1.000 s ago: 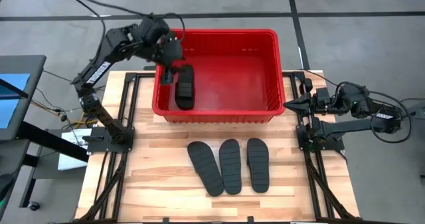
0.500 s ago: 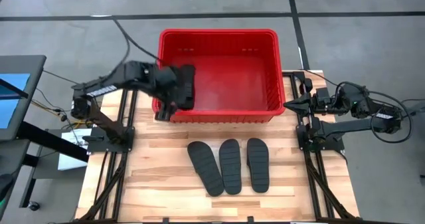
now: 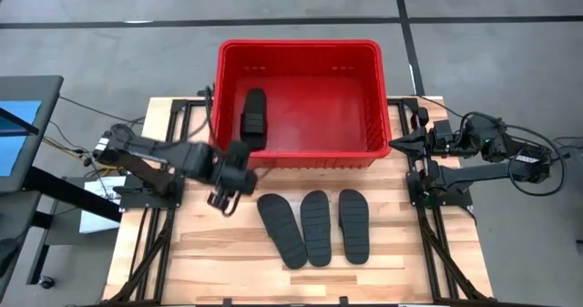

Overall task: Pick and place slides into bin
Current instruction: Put the black slide into the red bin

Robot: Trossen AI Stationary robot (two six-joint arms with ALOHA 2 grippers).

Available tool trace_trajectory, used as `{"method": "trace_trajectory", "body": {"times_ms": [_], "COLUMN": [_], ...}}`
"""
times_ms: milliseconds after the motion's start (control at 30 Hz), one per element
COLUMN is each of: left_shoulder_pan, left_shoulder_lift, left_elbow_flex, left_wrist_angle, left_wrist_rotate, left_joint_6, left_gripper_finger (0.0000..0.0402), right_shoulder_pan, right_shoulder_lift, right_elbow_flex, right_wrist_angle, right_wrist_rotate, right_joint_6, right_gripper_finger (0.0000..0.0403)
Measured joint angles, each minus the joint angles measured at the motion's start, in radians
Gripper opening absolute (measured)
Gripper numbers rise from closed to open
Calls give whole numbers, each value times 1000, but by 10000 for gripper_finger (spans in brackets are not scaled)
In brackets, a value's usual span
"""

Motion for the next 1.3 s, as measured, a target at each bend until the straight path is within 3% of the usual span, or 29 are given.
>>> {"method": "trace_trajectory", "body": {"times_ms": [500,867,967,1300], "left_shoulder_pan": [-455,-672,-696,-711], "left_shoulder_lift": [0,12,12,12], "left_elbow_flex": [-138,-245,-283,-422], "left_wrist_angle": [280,510,579,853], "left_wrist_rotate": [-319,-721,-765,-738], "left_joint_6": [-217,-255,-264,-178], "left_gripper_finger": [201,201,201,201], "right_shoulder_pan": [0,0,0,0], "right_shoulder_lift": [0,0,0,0], "right_elbow_flex": [0,0,0,0], "right_wrist_angle": [0,0,0,0], "right_wrist_rotate": [0,0,0,0], "right_joint_6": [0,0,0,0], "right_gripper_finger": [0,0,0,0]}}
